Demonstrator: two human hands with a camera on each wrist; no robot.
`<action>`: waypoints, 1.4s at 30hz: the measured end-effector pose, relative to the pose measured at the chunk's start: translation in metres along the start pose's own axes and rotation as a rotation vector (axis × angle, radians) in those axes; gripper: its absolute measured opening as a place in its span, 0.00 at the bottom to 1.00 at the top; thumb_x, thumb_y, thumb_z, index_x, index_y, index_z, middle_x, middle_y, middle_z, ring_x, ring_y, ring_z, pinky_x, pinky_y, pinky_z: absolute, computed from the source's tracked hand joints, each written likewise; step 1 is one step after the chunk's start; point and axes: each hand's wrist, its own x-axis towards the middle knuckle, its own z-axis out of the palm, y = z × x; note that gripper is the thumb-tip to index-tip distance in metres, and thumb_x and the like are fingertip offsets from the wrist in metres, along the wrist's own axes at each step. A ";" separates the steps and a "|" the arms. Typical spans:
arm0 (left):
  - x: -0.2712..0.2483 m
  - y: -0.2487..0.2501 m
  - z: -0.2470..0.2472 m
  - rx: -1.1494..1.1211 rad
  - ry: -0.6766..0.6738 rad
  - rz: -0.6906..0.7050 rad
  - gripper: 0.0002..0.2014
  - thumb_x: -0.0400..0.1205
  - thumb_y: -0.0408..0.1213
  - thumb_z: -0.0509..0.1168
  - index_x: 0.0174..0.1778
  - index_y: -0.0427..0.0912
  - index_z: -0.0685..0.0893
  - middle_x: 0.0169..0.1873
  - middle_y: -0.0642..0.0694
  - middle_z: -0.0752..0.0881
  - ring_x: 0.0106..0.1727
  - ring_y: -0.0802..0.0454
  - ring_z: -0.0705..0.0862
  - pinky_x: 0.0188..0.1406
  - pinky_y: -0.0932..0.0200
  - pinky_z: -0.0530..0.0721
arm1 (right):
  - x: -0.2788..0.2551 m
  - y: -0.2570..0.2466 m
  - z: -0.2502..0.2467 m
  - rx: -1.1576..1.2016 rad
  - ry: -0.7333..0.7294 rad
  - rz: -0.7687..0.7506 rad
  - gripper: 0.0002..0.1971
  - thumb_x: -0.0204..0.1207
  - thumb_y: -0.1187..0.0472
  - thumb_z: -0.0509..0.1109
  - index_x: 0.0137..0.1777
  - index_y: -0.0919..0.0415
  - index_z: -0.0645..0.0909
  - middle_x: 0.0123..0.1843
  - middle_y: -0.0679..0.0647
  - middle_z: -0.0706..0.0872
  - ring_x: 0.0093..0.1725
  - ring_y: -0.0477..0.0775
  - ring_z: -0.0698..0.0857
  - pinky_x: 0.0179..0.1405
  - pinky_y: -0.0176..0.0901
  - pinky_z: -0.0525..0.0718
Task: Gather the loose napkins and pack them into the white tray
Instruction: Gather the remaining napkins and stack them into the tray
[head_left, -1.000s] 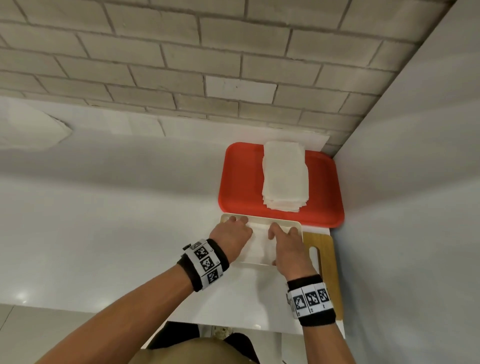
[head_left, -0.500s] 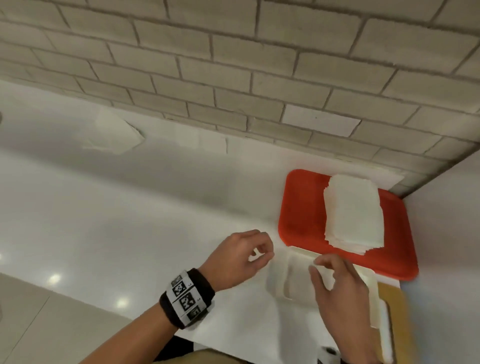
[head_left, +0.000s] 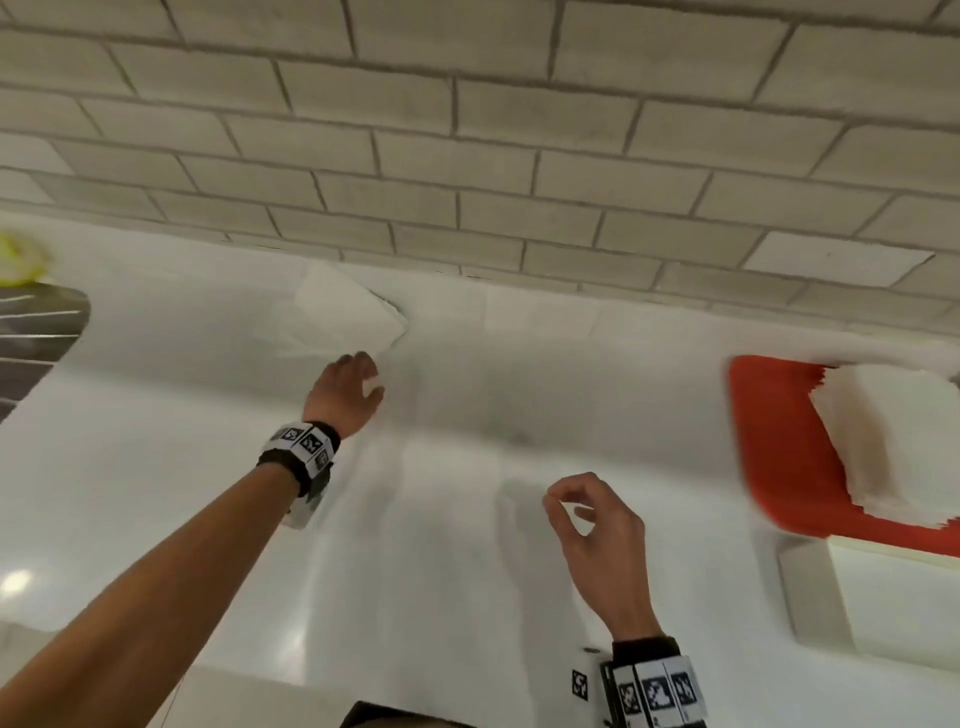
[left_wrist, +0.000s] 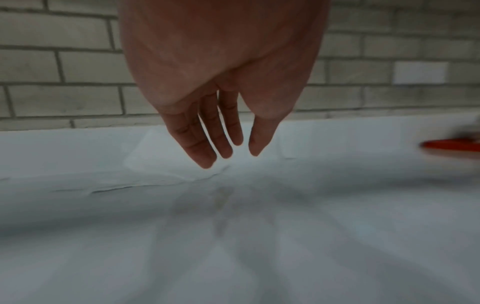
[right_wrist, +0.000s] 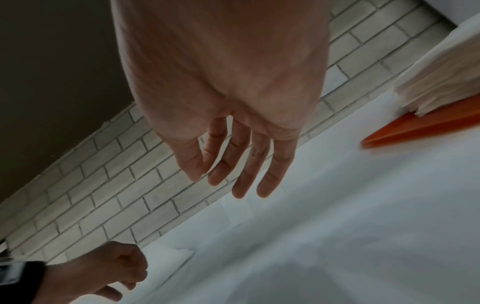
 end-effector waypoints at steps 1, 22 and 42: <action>0.022 -0.010 -0.006 0.015 0.002 -0.016 0.15 0.83 0.40 0.75 0.63 0.43 0.82 0.63 0.41 0.84 0.67 0.35 0.82 0.63 0.40 0.84 | 0.002 -0.007 0.014 0.010 0.002 0.010 0.09 0.85 0.62 0.79 0.51 0.45 0.86 0.53 0.38 0.93 0.59 0.44 0.92 0.62 0.52 0.91; -0.040 -0.054 0.037 0.128 -0.165 0.458 0.22 0.73 0.30 0.76 0.65 0.41 0.89 0.56 0.40 0.89 0.54 0.34 0.89 0.49 0.41 0.90 | 0.138 -0.006 0.118 -0.495 -0.059 0.029 0.16 0.83 0.55 0.75 0.69 0.49 0.80 0.67 0.52 0.83 0.66 0.63 0.87 0.63 0.58 0.87; -0.093 0.013 -0.039 -0.779 -0.038 0.039 0.15 0.87 0.38 0.74 0.68 0.57 0.85 0.60 0.58 0.93 0.58 0.65 0.90 0.54 0.69 0.82 | 0.314 0.021 0.087 -1.250 0.129 -0.203 0.27 0.75 0.65 0.82 0.72 0.57 0.80 0.63 0.57 0.88 0.65 0.68 0.84 0.68 0.65 0.79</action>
